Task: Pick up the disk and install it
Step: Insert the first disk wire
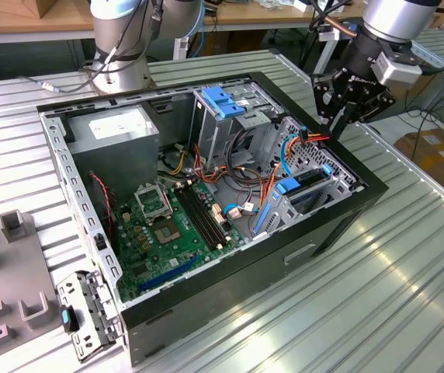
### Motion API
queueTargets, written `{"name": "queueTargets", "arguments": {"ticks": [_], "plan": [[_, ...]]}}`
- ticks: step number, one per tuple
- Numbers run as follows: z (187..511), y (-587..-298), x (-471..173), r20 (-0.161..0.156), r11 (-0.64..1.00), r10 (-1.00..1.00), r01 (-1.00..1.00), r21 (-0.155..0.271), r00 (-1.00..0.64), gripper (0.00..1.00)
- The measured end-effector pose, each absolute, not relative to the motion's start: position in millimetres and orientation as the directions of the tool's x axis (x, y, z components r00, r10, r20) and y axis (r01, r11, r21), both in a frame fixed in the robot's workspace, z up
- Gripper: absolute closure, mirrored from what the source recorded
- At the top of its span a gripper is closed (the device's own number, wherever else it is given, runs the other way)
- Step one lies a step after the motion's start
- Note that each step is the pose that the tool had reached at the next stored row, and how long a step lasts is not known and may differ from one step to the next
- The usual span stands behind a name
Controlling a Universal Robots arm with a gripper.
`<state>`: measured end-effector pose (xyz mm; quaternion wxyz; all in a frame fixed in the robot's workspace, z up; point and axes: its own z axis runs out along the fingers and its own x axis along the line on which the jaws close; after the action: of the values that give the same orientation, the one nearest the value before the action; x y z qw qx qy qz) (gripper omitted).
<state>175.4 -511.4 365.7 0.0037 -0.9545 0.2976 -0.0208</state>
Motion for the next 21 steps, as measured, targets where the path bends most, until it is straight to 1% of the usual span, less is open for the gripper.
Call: {"name": "queueTargets", "arguments": {"ticks": [3, 4, 6, 19, 21], "plan": [[365.5, -511.4, 175.4, 0.037, -0.823, -0.568, -0.568, -0.020, 0.822, 0.69], [365.5, -511.4, 175.4, 0.037, -0.823, -0.568, -0.568, -0.019, 0.822, 0.70], [365.5, -511.4, 175.4, 0.038, -0.823, -0.568, -0.568, -0.019, 0.822, 0.83], [370.7, -511.5, 175.4, 0.039, -0.823, -0.568, -0.568, -0.018, 0.822, 0.83], [370.7, -511.5, 173.8, 0.039, -0.804, -0.595, -0.595, -0.018, 0.803, 0.83]]}}
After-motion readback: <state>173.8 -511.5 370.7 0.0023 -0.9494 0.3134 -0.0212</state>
